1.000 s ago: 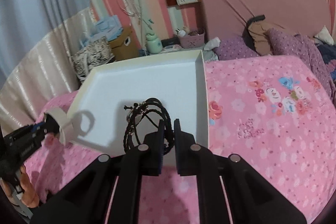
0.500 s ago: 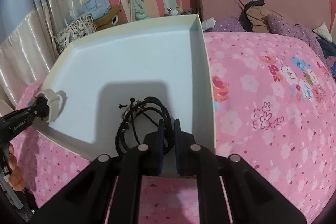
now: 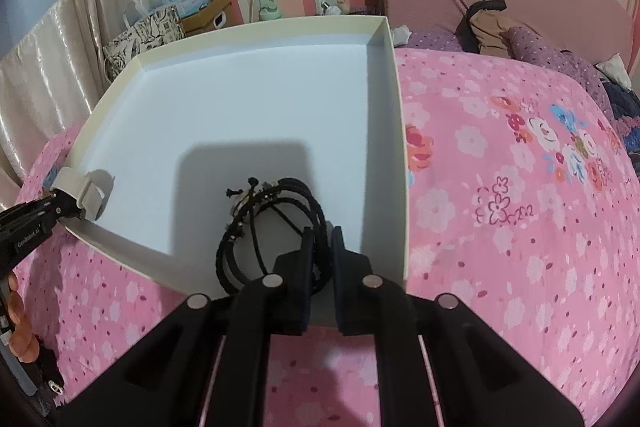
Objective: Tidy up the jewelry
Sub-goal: 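Carry the watch into the white tray with the left tool while the right tool drops the cord bracelet there, then open both tools and lift them away from the tray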
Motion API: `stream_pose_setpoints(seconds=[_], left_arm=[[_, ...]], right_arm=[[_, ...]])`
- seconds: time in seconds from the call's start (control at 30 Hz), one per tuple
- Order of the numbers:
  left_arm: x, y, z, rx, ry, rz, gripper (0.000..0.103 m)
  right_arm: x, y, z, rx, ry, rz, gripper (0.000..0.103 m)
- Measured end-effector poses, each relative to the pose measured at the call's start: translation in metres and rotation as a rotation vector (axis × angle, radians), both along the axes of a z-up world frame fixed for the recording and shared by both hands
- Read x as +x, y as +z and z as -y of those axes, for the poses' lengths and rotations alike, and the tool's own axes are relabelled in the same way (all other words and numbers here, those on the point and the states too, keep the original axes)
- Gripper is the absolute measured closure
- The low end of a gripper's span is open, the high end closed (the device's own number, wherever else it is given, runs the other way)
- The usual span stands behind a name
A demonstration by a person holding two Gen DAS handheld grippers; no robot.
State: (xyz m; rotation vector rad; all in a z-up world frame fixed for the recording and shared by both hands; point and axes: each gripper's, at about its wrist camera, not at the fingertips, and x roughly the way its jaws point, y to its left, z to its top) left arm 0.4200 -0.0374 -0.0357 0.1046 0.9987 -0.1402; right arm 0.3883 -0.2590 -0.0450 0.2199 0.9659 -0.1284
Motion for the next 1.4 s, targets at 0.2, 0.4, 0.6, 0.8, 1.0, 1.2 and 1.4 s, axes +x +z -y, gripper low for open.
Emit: stream_pose_setpoints(seconds=[0.2,0.4,0.6,0.8,1.0,1.2,1.4], left_arm=[[-0.013,0.0,-0.003,-0.002,0.011,-0.021,0.093],[-0.038,-0.001,-0.005,0.011,0.026,-0.055,0.092],[-0.039,-0.001,-0.004,0.032,0.045,-0.099,0.092],[-0.021,0.002,0.007,0.067,0.044,-0.124,0.086],[-0.02,0.027,0.01,0.037,0.044,-0.104,0.076],[-0.068,0.101,-0.005,-0.022,0.045,0.119,0.026],[-0.128,0.147,-0.047,-0.073,0.088,0.273,0.003]], right_arm=[[-0.008,0.001,-0.001,-0.006,0.016,-0.03,0.095],[-0.016,0.002,-0.005,-0.046,0.043,-0.084,0.095],[-0.006,0.006,-0.012,-0.107,0.068,-0.157,0.094],[0.013,0.01,-0.008,-0.092,0.076,-0.245,0.075],[0.022,0.027,-0.006,-0.009,0.088,-0.234,0.055],[-0.021,0.1,0.006,-0.007,0.043,-0.007,0.018],[-0.108,0.146,0.029,-0.001,-0.074,0.218,0.002]])
